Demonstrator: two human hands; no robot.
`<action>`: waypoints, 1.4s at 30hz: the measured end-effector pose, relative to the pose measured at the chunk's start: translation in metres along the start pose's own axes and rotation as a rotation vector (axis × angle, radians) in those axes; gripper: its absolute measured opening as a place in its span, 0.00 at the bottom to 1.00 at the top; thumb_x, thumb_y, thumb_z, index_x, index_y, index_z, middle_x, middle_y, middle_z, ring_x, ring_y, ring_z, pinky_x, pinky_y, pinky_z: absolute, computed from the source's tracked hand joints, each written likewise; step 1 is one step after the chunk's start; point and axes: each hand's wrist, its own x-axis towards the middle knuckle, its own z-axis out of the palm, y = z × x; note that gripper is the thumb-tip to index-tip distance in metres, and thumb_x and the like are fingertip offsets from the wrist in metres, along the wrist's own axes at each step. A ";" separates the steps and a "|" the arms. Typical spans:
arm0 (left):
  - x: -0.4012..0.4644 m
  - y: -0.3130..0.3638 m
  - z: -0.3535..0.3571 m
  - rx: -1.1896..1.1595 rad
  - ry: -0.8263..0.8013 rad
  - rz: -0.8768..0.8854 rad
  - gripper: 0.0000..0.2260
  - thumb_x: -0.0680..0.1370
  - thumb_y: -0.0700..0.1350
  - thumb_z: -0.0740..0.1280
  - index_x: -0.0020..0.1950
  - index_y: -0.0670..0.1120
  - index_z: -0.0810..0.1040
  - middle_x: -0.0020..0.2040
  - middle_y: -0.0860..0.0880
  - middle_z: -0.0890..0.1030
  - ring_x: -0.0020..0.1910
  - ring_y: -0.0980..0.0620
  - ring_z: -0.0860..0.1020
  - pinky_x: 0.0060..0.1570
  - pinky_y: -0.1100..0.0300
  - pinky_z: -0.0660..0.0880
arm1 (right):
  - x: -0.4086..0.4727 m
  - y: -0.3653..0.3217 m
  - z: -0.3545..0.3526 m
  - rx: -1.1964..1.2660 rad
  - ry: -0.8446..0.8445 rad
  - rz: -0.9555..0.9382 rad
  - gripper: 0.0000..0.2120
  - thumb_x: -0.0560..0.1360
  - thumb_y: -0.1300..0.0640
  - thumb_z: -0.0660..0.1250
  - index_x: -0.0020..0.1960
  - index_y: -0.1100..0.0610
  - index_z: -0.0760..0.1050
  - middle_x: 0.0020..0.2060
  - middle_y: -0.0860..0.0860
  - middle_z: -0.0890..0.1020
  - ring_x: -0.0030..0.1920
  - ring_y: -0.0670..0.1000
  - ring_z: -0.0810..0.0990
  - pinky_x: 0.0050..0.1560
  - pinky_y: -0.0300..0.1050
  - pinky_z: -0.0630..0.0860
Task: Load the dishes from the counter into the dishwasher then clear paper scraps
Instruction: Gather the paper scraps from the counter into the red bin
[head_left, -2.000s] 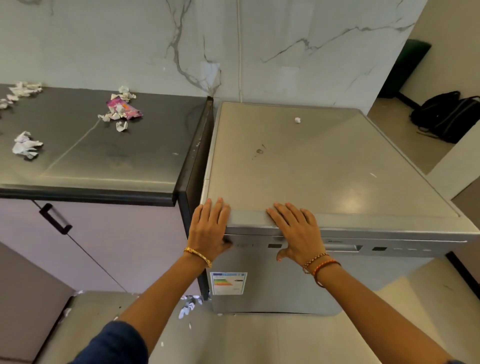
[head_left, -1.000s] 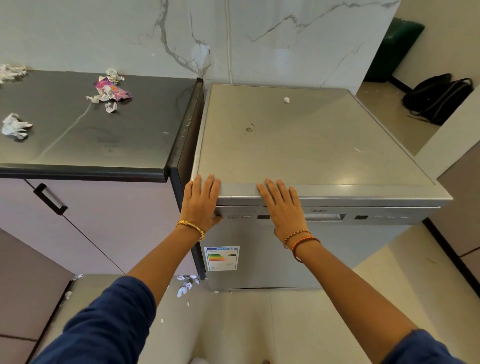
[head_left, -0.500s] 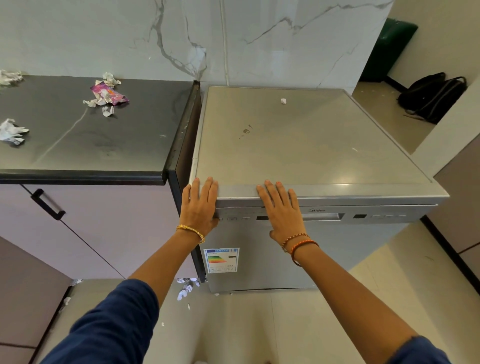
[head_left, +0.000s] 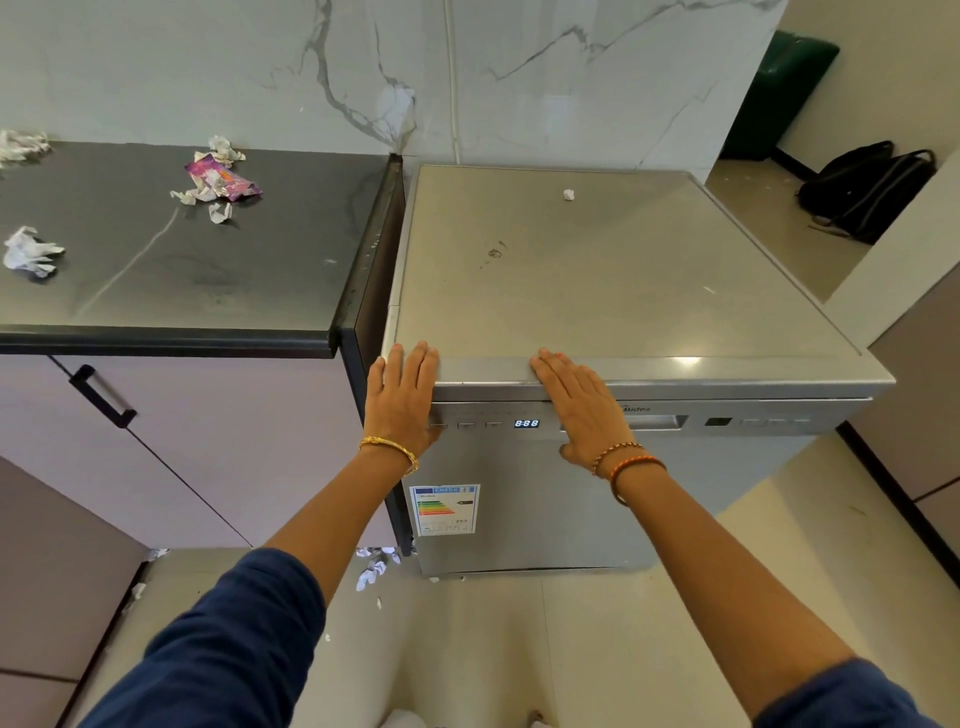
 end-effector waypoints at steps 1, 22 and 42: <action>0.000 0.000 0.000 -0.001 0.001 -0.001 0.48 0.44 0.54 0.82 0.61 0.40 0.71 0.57 0.39 0.79 0.53 0.35 0.79 0.51 0.40 0.75 | 0.000 -0.005 0.000 0.014 -0.011 0.027 0.51 0.67 0.60 0.72 0.75 0.57 0.37 0.76 0.53 0.44 0.75 0.54 0.43 0.72 0.46 0.39; -0.015 0.002 -0.009 -0.040 -0.074 -0.019 0.52 0.49 0.57 0.82 0.67 0.37 0.70 0.65 0.38 0.74 0.63 0.34 0.72 0.61 0.41 0.68 | -0.005 -0.022 0.001 0.047 -0.032 0.136 0.52 0.69 0.48 0.71 0.74 0.58 0.34 0.75 0.53 0.39 0.75 0.55 0.38 0.72 0.50 0.36; 0.026 -0.074 -0.070 -0.561 0.118 -0.298 0.21 0.77 0.53 0.64 0.26 0.46 0.69 0.24 0.47 0.71 0.27 0.48 0.70 0.31 0.62 0.67 | 0.075 -0.094 -0.050 1.070 0.610 0.282 0.05 0.73 0.61 0.68 0.44 0.63 0.81 0.32 0.49 0.78 0.35 0.49 0.77 0.42 0.50 0.81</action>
